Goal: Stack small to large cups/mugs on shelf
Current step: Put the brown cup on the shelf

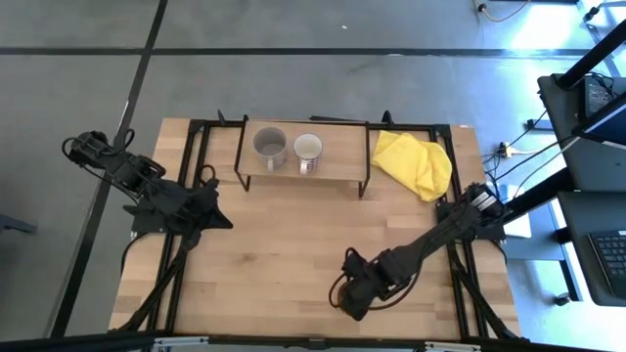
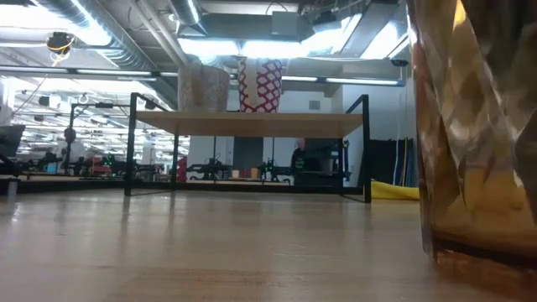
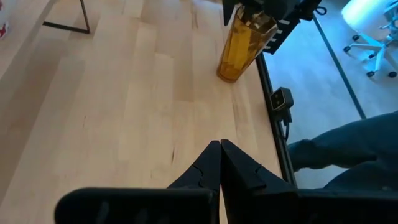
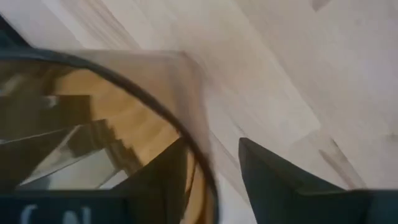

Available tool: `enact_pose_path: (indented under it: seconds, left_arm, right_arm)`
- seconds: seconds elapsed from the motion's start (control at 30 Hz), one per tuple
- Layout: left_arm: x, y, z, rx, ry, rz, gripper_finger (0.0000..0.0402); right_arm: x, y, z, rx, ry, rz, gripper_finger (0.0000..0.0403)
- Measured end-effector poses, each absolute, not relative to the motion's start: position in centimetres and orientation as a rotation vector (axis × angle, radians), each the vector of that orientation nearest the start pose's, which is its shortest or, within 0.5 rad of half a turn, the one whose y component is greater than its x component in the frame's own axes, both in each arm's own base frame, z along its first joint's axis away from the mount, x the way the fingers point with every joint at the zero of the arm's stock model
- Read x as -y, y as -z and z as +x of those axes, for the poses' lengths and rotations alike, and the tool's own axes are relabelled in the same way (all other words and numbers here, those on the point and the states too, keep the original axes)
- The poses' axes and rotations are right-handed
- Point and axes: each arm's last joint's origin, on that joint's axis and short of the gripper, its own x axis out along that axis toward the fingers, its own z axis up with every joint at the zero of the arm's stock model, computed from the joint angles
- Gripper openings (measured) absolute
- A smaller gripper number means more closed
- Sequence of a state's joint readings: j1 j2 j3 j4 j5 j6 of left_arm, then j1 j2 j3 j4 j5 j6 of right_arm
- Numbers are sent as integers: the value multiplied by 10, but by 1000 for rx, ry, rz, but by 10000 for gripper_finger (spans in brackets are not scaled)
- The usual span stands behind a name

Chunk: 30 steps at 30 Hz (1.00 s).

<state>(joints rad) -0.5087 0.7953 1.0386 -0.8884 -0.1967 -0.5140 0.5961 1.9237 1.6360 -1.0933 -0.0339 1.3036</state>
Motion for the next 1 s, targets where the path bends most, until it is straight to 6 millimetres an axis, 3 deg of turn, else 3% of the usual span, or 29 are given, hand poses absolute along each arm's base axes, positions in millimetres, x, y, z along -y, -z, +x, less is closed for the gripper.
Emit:
enact_pose_path:
  seconds: [0.1,0.3,0.4,0.5,0.67,0.77,0.87,1.0]
  left_arm:
    - [60,-352,119,-660,137,-277,0]
    - [59,-353,118,-653,134,-286,0]
    - [58,-353,117,-648,128,-291,0]
    - [58,-354,117,-641,113,-294,0]
    - [58,-354,117,-637,102,-290,0]
    - [57,-354,118,-627,83,-276,0]
    - [57,-354,118,-615,73,-268,0]
    - [57,-354,118,-617,66,-291,0]
  right_arm:
    - [-215,-242,315,-1431,416,669,121]
    - [-204,-249,313,-1440,417,632,15]
    - [-195,-263,316,-1408,405,628,16]
    - [-178,-292,321,-1390,412,580,11]
    - [-133,-353,322,-1340,469,454,9]
    - [-99,-387,326,-1181,437,433,9]
    - [-57,-409,324,-1101,487,413,9]
    - [-8,-424,323,-1033,565,440,9]
